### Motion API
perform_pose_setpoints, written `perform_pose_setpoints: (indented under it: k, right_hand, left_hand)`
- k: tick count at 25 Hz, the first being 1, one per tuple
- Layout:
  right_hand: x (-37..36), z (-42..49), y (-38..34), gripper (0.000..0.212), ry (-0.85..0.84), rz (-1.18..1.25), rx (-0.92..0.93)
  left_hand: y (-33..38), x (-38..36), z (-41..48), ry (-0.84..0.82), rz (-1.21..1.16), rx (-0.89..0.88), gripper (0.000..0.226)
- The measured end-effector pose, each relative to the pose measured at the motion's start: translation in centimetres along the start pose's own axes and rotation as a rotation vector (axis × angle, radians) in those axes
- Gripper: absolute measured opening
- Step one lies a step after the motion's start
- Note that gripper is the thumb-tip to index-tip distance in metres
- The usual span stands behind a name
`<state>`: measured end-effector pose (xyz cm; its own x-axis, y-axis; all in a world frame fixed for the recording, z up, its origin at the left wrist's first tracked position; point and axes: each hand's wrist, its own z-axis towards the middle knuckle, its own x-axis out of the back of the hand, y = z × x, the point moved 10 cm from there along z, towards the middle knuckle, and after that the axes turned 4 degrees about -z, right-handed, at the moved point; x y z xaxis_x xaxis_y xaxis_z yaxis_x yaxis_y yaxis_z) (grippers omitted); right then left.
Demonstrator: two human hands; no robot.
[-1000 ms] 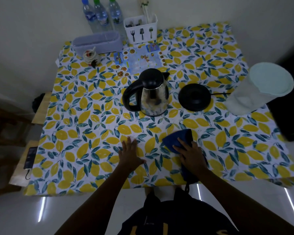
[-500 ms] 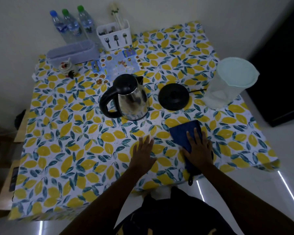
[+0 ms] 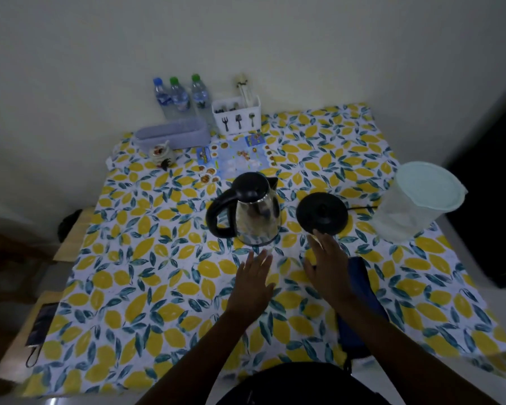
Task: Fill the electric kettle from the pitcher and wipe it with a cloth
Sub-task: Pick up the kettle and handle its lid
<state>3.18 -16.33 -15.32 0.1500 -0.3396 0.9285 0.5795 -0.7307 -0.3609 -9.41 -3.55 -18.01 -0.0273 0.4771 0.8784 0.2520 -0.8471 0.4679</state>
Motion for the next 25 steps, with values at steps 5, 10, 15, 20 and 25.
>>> perform_pose_setpoints:
  k: [5, 10, 15, 20, 25]
  right_hand:
    - [4.3, 8.8, -10.1, 0.076, 0.089, 0.044, 0.27]
    - [2.2, 13.6, -14.9, 0.085, -0.035, -0.077, 0.394]
    - [0.3, 14.1, -14.2, 0.082, 0.007, 0.002, 0.339]
    - [0.1, 14.3, -14.0, 0.077, 0.014, 0.124, 0.296]
    - [3.1, 13.9, -11.8, 0.072, 0.079, 0.265, 0.206]
  left_hand:
    - [-2.3, 9.8, 2.9, 0.354, -0.107, 0.066, 0.05]
    - [-5.2, 15.2, 6.0, 0.396, -0.094, 0.193, 0.064]
    - [-7.0, 14.6, 7.0, 0.374, -0.236, 0.138, 0.061]
    - [-8.8, 14.9, 7.6, 0.384, -0.249, 0.205, 0.051]
    - [-5.2, 16.7, 8.1, 0.476, -0.282, 0.063, 0.046]
